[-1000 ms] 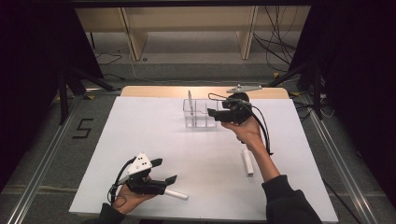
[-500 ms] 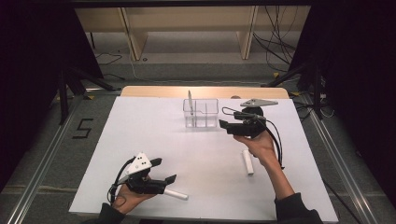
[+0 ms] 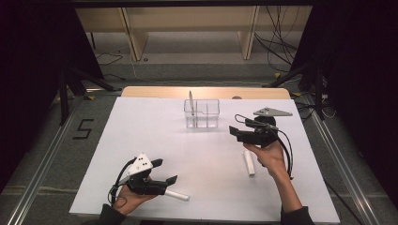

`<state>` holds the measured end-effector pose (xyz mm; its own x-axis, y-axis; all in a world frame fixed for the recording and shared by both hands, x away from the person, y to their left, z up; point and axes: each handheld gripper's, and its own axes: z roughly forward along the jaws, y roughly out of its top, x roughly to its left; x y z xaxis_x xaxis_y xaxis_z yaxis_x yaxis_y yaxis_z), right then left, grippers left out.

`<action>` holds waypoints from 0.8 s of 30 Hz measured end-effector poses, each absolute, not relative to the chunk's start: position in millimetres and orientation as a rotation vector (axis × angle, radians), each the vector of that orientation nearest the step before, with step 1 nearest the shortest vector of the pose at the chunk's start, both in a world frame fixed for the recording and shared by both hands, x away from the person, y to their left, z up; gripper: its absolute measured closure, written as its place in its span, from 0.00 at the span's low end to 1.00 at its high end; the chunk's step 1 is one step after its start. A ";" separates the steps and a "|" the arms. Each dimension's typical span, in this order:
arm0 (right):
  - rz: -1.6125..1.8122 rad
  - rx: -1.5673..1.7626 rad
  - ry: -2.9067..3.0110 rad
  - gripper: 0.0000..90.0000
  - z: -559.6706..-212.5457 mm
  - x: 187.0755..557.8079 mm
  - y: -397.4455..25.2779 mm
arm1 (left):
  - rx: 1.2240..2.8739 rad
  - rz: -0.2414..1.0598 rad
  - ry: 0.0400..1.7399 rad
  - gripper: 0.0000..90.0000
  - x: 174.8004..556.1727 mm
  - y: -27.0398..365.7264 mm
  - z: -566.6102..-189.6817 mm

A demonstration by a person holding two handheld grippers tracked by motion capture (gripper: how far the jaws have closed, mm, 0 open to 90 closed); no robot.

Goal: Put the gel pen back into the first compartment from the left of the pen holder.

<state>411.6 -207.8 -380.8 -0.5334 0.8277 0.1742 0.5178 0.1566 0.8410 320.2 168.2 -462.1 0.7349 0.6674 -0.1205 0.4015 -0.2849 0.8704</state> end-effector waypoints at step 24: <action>1.347 1.257 2.127 0.23 -397.2 378.9 -212.8 | 1.925 0.324 0.825 0.18 322.0 170.1 -461.9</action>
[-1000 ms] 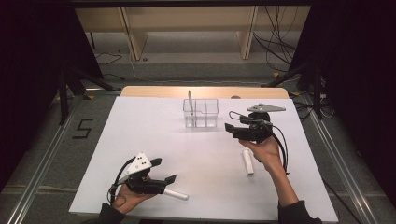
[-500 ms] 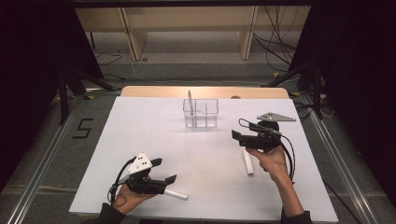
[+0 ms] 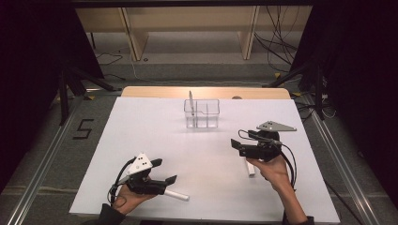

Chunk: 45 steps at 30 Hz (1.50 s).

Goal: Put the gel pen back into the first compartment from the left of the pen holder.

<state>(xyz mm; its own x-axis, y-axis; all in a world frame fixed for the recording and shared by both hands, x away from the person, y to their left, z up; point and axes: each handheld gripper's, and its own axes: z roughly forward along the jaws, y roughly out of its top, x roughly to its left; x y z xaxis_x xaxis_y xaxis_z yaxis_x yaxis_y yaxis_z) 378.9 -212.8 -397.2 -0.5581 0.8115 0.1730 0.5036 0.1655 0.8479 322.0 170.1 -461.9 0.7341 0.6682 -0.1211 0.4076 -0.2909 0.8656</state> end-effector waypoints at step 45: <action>1.390 1.114 2.282 0.21 -432.8 317.4 -204.6 | 2.094 0.329 0.762 0.19 322.6 178.2 -445.4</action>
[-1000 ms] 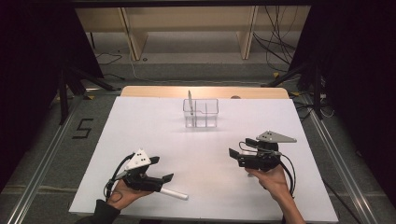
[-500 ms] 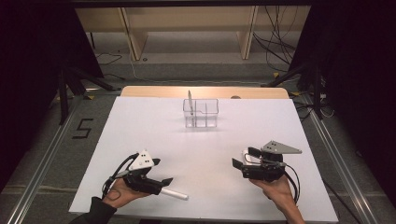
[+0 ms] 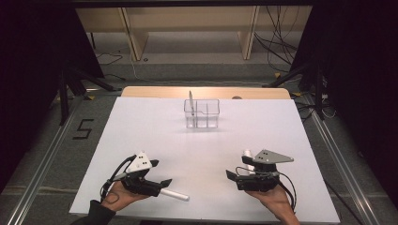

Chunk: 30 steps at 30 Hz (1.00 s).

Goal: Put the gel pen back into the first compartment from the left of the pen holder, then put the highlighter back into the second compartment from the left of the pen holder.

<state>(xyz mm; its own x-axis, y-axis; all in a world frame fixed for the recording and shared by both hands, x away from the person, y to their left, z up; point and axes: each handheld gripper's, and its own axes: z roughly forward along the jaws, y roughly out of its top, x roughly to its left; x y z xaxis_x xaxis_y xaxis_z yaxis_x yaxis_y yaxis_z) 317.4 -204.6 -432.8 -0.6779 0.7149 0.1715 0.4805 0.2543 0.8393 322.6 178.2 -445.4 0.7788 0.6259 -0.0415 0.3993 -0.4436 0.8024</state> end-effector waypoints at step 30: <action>1.322 1.016 2.409 0.22 -435.8 310.3 -168.9 | 1.858 0.384 0.900 0.18 324.2 197.0 -445.7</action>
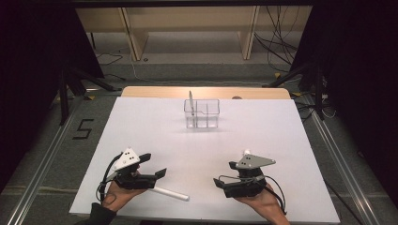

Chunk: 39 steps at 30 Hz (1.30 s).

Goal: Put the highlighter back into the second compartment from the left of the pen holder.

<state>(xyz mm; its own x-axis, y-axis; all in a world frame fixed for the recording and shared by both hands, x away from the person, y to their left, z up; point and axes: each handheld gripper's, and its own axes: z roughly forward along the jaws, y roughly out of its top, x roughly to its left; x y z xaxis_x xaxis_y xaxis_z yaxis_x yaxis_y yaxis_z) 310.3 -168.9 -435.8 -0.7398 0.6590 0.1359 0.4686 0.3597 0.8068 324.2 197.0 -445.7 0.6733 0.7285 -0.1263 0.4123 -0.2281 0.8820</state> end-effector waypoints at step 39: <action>1.112 0.668 2.772 0.31 -458.0 319.1 -47.5 | 1.743 0.418 0.959 0.18 317.6 209.4 -447.2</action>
